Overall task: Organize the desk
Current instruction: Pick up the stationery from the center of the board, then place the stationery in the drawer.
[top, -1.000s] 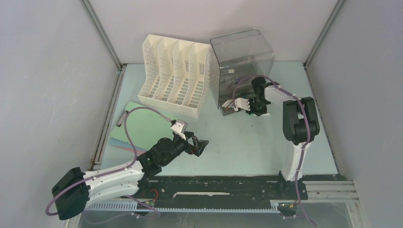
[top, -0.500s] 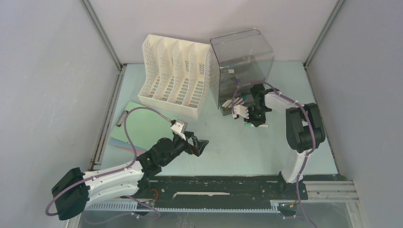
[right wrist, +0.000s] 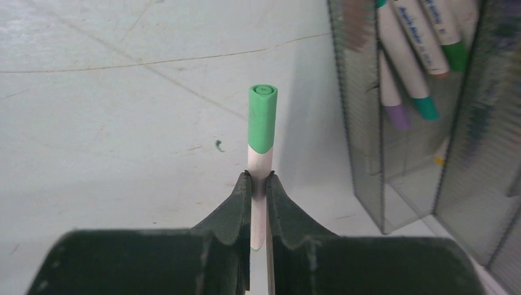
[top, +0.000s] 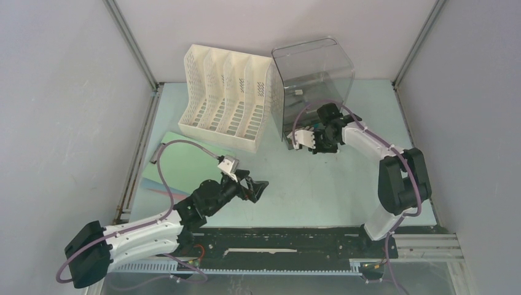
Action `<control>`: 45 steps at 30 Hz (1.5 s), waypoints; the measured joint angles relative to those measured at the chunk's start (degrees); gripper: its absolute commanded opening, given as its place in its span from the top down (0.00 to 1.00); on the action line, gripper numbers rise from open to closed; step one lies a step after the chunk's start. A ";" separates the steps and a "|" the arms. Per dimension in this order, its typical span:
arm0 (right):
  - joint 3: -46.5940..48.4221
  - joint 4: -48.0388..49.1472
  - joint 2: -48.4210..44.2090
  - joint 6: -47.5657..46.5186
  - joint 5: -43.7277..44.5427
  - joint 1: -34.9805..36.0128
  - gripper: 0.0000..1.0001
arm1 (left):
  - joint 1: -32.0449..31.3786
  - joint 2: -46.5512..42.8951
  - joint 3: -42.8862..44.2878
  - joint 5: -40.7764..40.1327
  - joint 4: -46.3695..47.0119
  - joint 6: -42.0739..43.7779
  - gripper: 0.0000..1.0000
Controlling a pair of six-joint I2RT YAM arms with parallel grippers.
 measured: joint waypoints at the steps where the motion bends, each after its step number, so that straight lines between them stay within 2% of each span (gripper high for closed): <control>1: 0.00 0.83 -0.15 0.00 0.83 0.59 1.00 | 0.00 -0.22 -0.31 0.00 0.00 -0.02 0.00; 17: 0.00 20.06 -0.85 -0.63 12.79 6.51 1.00 | 0.00 -5.88 -3.04 -0.48 -2.27 -0.09 0.00; 23: 0.00 24.52 0.46 -0.44 15.82 7.50 0.84 | 0.00 -8.26 -3.78 -1.46 -3.63 -0.09 0.00; 34: 0.00 25.38 2.43 1.01 18.69 8.31 0.70 | 0.00 -8.68 -3.98 -1.51 -4.28 -0.11 0.00; 45: 0.00 21.84 1.29 5.18 16.35 8.31 0.69 | 0.00 -8.70 -3.98 -1.49 -4.28 -0.20 0.00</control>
